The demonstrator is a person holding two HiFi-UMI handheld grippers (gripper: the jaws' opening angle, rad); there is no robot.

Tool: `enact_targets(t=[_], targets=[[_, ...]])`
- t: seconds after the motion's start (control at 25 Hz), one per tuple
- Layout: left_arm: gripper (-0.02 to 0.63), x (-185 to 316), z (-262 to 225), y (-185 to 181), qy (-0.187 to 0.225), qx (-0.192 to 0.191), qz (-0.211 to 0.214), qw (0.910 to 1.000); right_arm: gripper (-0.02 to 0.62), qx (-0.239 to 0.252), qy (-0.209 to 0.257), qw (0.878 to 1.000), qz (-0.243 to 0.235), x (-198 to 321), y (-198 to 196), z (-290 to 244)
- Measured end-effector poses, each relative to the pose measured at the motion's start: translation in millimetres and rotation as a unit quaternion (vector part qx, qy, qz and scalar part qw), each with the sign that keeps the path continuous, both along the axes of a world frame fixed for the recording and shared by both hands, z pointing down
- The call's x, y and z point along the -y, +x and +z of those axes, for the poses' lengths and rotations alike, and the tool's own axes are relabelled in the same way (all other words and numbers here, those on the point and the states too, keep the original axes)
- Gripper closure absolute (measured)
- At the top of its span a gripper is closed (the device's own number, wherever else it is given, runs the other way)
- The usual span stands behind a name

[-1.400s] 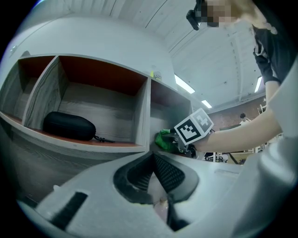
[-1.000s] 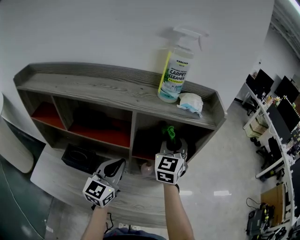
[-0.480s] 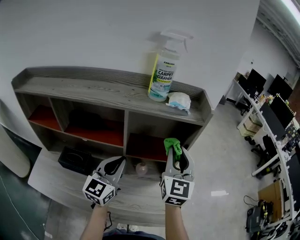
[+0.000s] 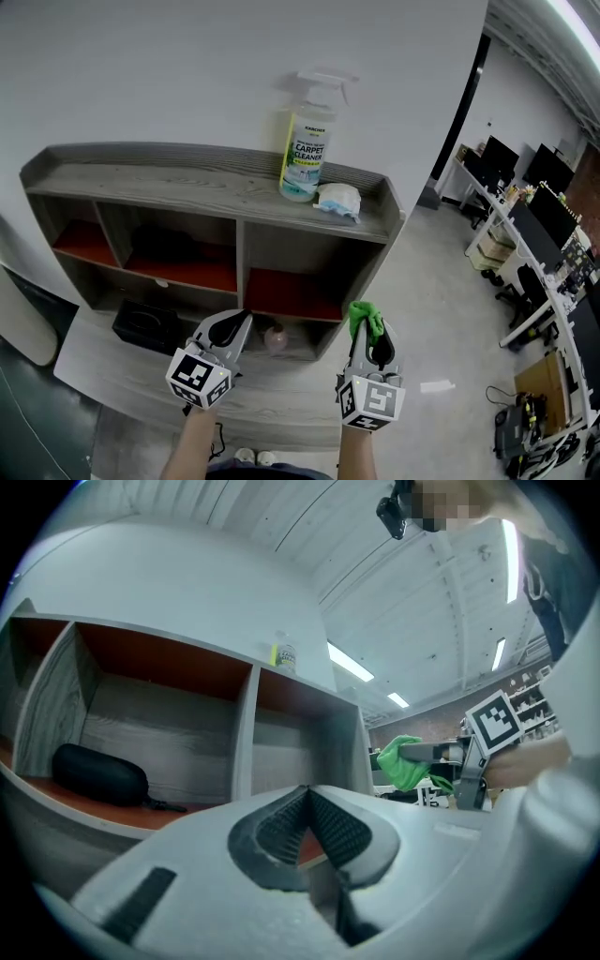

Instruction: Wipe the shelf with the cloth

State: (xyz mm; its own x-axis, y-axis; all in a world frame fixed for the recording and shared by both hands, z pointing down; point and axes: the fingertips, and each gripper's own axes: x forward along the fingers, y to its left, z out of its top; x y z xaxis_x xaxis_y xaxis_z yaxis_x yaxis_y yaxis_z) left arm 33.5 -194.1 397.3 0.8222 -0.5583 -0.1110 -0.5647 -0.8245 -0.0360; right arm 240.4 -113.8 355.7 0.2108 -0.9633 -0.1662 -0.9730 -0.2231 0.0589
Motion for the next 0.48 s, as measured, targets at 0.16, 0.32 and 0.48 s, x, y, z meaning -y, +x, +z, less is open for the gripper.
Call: enact_targets(t=[0.16,0.32,0.48], targets=[[0.607,-4.5,0.3,1.6,0.001,0.003,0.003,1.0,0.491,0.021,0.01,1.0,-0.003,-6.2,4.6,-0.8],[0.607,-7.3,0.0,0.4,0.001,0.002,0.002,1.0,0.491,0.036,0.013,0.999,-0.006,-8.6,5.5,-0.9],[0.607,-8.7,1.0,0.2,0.0,0.004,0.0,1.0,0.492,0.04,0.01,0.999,-0.01,-8.2,6.8,0.9]])
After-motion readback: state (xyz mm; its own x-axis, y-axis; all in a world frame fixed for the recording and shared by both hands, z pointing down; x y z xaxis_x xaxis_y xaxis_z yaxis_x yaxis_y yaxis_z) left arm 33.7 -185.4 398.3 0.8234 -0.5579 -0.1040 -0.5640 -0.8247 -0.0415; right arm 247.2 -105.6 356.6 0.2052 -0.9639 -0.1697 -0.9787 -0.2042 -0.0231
